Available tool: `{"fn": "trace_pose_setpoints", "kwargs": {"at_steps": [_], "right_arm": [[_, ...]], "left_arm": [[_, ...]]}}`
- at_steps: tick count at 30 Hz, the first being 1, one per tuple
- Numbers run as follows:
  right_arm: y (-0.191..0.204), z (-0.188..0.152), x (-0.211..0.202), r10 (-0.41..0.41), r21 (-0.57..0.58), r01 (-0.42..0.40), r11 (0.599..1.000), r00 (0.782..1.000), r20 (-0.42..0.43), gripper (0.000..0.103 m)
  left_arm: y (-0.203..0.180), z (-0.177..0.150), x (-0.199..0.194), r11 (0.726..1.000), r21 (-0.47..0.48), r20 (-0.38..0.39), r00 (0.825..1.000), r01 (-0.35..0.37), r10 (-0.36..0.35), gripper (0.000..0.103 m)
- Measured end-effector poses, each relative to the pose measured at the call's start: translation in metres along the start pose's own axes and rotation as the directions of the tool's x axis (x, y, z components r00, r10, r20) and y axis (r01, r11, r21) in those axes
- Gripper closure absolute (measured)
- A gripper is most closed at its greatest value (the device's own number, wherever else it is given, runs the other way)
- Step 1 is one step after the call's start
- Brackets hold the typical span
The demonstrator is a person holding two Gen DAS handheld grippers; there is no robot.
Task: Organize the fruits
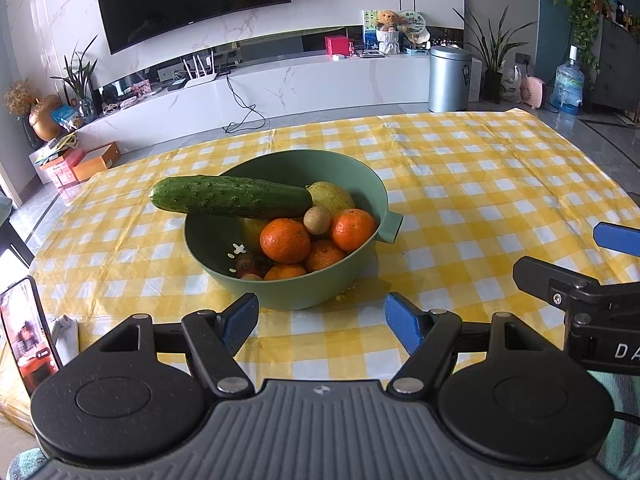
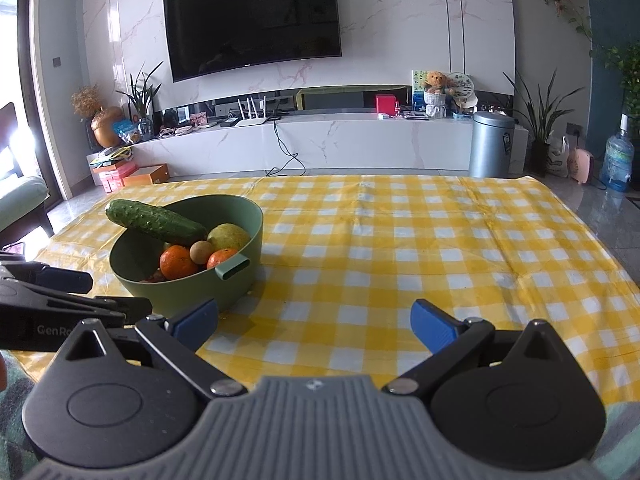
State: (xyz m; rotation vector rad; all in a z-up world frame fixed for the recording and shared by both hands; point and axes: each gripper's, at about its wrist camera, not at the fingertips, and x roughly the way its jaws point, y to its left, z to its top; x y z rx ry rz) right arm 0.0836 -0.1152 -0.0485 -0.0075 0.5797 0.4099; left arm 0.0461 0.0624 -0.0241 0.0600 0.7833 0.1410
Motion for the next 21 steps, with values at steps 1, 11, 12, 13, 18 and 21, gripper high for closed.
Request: {"fn": "trace_pose_setpoints", "kwargs": {"at_steps": [1,11,12,13,18,21], "right_arm": [[-0.0002,-0.0003,0.0000,-0.001,0.002,0.001,1.000,1.000,-0.001,0.004],[-0.0005,-0.0006,-0.0005,0.001,0.004,-0.001,1.000,1.000,0.003,0.004],[0.0001,-0.0004,-0.0010,0.001,0.004,-0.001,1.000,1.000,0.004,0.004],[0.0002,-0.0004,-0.0016,0.000,0.005,0.000,1.000,1.000,0.004,0.004],[0.0004,-0.0005,-0.0016,-0.001,0.005,0.001,1.000,1.000,0.001,0.004],[0.0011,-0.0008,-0.0012,-0.002,0.002,0.002,1.000,1.000,-0.001,0.004]], "left_arm": [[0.0002,0.0002,0.0002,1.000,0.002,-0.001,1.000,0.002,-0.002,0.018],[-0.0027,0.0005,-0.0028,1.000,0.012,0.003,1.000,0.005,-0.005,0.018],[-0.0033,0.0006,-0.0032,1.000,0.013,0.004,1.000,0.006,-0.006,0.018],[-0.0036,0.0012,-0.0034,1.000,0.014,0.006,1.000,0.007,-0.007,0.018],[-0.0039,0.0014,-0.0042,1.000,0.012,0.007,1.000,0.006,-0.006,0.018],[-0.0038,0.0013,-0.0040,1.000,0.012,0.006,1.000,0.008,-0.008,0.018]]}}
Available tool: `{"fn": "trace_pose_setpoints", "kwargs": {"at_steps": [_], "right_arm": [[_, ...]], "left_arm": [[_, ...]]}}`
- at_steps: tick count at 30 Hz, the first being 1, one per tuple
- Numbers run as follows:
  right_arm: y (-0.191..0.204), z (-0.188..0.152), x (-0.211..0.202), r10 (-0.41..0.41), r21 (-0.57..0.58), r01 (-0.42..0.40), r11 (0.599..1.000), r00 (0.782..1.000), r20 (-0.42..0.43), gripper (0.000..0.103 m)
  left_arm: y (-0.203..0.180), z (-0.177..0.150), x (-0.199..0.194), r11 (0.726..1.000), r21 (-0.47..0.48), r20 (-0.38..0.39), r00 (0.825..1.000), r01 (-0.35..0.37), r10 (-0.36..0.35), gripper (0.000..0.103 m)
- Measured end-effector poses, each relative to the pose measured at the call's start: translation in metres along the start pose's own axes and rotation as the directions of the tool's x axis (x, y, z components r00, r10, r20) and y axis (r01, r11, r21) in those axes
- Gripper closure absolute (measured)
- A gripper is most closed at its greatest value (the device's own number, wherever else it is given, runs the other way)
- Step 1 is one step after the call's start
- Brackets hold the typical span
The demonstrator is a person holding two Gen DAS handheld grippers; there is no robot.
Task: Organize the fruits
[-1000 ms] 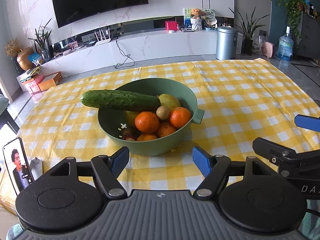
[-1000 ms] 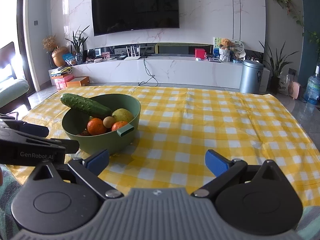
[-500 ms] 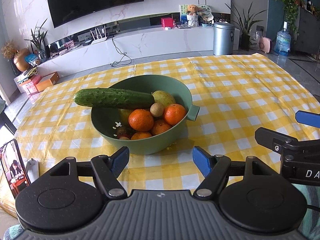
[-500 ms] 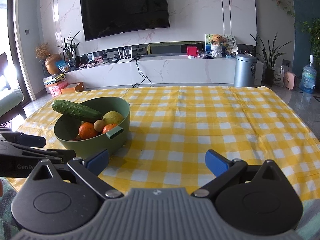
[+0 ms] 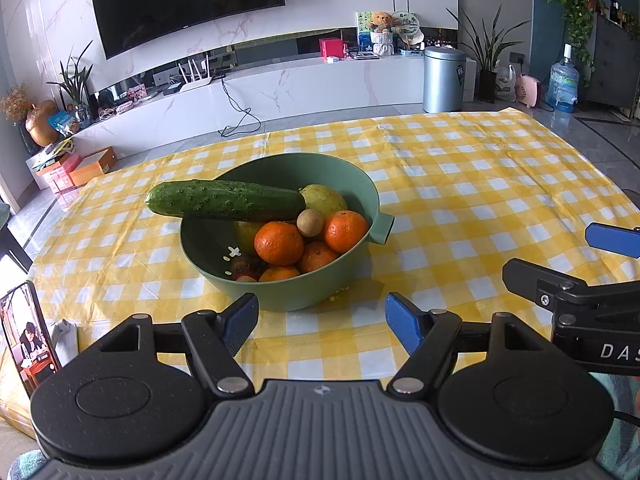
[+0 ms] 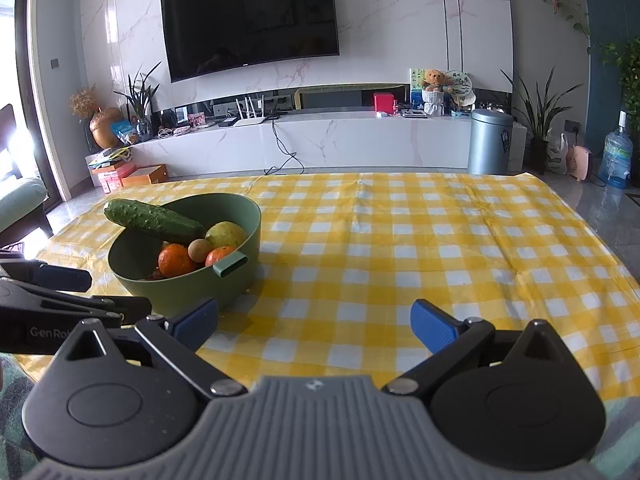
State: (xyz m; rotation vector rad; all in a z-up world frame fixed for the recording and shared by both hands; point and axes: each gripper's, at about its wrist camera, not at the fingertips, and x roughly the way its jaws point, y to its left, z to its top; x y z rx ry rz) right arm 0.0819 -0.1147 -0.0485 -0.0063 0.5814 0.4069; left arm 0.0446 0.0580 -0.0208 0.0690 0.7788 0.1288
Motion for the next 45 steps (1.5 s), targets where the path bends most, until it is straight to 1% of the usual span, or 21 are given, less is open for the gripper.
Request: {"fn": "trace_pose_setpoints", "kwargs": {"at_steps": [35,45], "right_arm": [[-0.0033,-0.0013,-0.0001,-0.005,0.006,0.005,1.000,1.000,0.005,0.004],[-0.0043,-0.0013,-0.0010,-0.007,0.010,0.007,1.000,1.000,0.007,0.004]], "left_arm": [[-0.0024,-0.0012,-0.0015,1.000,0.001,0.001,1.000,0.010,-0.010,0.018],[-0.0022,-0.0004,-0.0059,0.999,-0.002,0.032,0.999,0.038,-0.038,0.018]]}}
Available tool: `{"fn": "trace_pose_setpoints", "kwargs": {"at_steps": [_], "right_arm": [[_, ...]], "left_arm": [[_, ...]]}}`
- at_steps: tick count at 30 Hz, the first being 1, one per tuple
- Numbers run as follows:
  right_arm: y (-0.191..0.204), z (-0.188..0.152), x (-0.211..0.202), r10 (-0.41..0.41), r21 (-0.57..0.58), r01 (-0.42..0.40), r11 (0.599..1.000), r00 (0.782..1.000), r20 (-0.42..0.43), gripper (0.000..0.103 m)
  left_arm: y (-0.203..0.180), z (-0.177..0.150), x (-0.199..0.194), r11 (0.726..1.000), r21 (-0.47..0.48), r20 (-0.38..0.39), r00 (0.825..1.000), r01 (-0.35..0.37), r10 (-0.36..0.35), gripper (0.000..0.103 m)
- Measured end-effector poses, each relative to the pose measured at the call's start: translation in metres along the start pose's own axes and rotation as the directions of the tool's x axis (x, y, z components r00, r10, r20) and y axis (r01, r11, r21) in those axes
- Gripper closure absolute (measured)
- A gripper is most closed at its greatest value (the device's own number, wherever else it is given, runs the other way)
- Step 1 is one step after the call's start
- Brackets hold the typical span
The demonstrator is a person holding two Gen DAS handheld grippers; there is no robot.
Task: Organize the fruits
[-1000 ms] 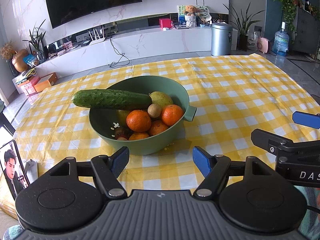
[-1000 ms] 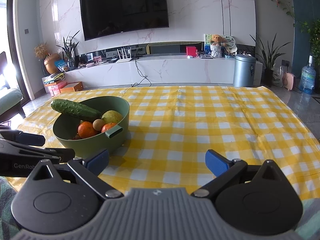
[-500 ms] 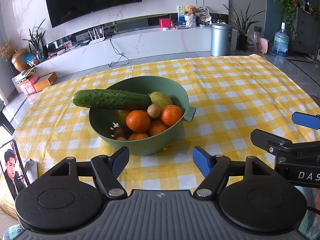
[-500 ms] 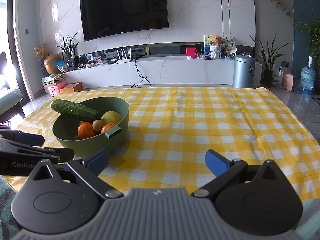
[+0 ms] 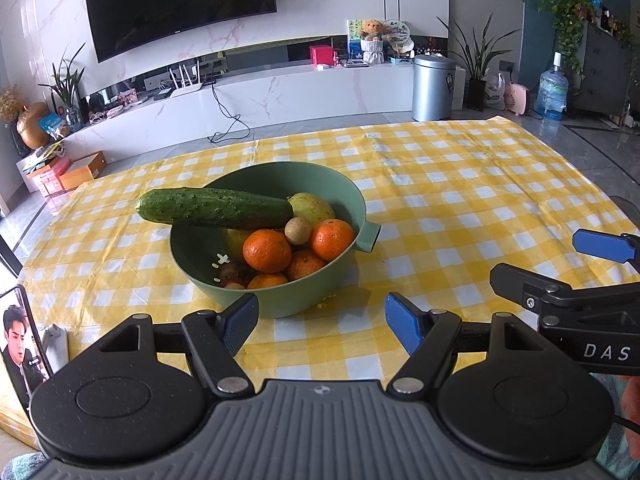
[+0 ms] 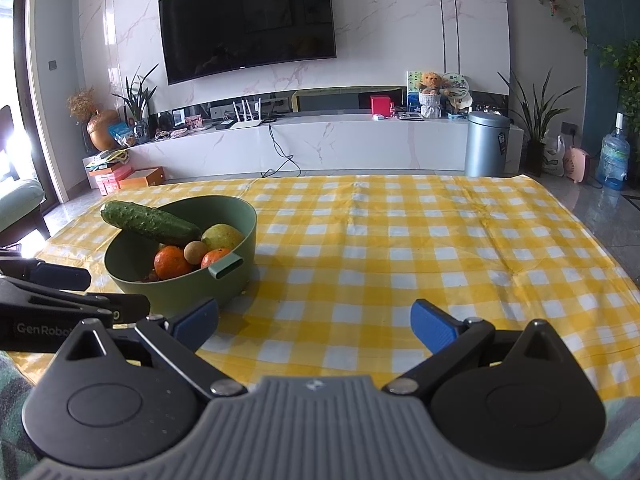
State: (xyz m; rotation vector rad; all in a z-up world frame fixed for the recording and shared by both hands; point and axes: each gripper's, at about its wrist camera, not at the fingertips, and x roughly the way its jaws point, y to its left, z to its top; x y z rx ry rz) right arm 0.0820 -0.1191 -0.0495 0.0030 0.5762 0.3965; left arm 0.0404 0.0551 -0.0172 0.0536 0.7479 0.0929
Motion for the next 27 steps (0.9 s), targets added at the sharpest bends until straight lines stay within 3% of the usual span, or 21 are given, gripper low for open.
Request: {"fn": "trace_pose_setpoints", "kwargs": {"at_steps": [17,27], "right_arm": [[-0.003,0.001,0.000,-0.001,0.013,0.001,1.000,1.000,0.003,0.004],[-0.004,0.000,-0.002,-0.003,0.010,0.003,1.000,1.000,0.010,0.004]], "left_arm": [[-0.004,0.006,-0.016,1.000,-0.006,0.146,0.989,0.026,-0.025,0.019],[-0.006,0.005,-0.018,1.000,0.008,0.171,0.985,0.016,-0.018,0.019]]}}
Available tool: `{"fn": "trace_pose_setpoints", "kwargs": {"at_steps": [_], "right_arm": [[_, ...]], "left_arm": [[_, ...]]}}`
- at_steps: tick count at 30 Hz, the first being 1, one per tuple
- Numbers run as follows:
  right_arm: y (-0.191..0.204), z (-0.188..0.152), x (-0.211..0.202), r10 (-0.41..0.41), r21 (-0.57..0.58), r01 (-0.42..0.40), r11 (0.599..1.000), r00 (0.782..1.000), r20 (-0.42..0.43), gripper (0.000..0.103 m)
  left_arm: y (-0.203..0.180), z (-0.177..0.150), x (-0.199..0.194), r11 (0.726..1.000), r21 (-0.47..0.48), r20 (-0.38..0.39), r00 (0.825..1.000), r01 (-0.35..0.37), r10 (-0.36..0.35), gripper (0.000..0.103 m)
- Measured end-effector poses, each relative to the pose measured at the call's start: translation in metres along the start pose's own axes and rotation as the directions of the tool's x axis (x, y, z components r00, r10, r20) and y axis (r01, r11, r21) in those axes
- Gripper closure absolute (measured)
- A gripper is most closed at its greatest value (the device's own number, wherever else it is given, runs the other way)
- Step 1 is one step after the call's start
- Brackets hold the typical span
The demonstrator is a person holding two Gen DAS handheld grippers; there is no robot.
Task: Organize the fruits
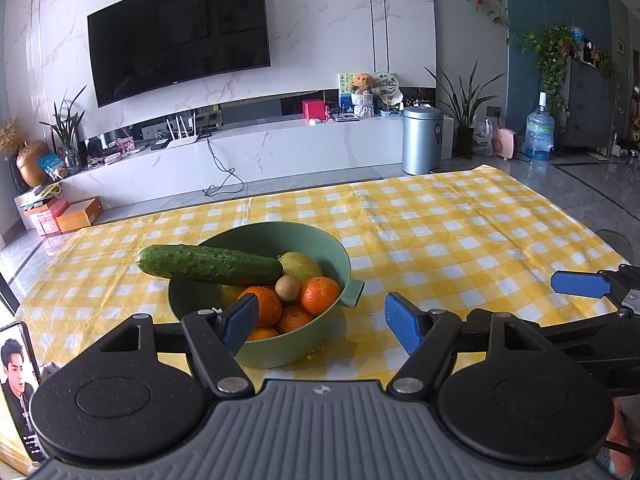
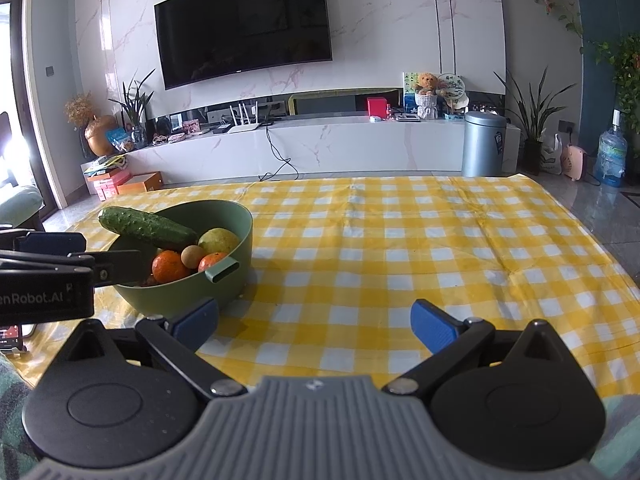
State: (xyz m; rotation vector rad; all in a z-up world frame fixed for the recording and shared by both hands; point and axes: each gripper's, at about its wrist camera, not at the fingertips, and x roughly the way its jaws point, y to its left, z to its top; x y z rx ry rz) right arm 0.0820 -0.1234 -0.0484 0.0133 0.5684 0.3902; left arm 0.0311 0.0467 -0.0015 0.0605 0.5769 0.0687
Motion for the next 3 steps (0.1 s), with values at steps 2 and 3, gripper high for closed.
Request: {"fn": "trace_pose_setpoints", "kwargs": {"at_steps": [2,3], "right_arm": [[-0.0006,0.0001,0.0001,0.000,0.001,0.000,1.000,1.000,-0.001,0.004],[-0.0001,-0.0003,0.0000,0.000,0.002,0.000,1.000,1.000,-0.001,0.004]], "left_arm": [[0.0001,0.0001,0.0001,1.000,-0.001,-0.001,1.000,-0.005,0.005,0.018],[0.0002,0.0002,0.0000,1.000,-0.001,-0.001,1.000,-0.005,0.005,0.018]]}}
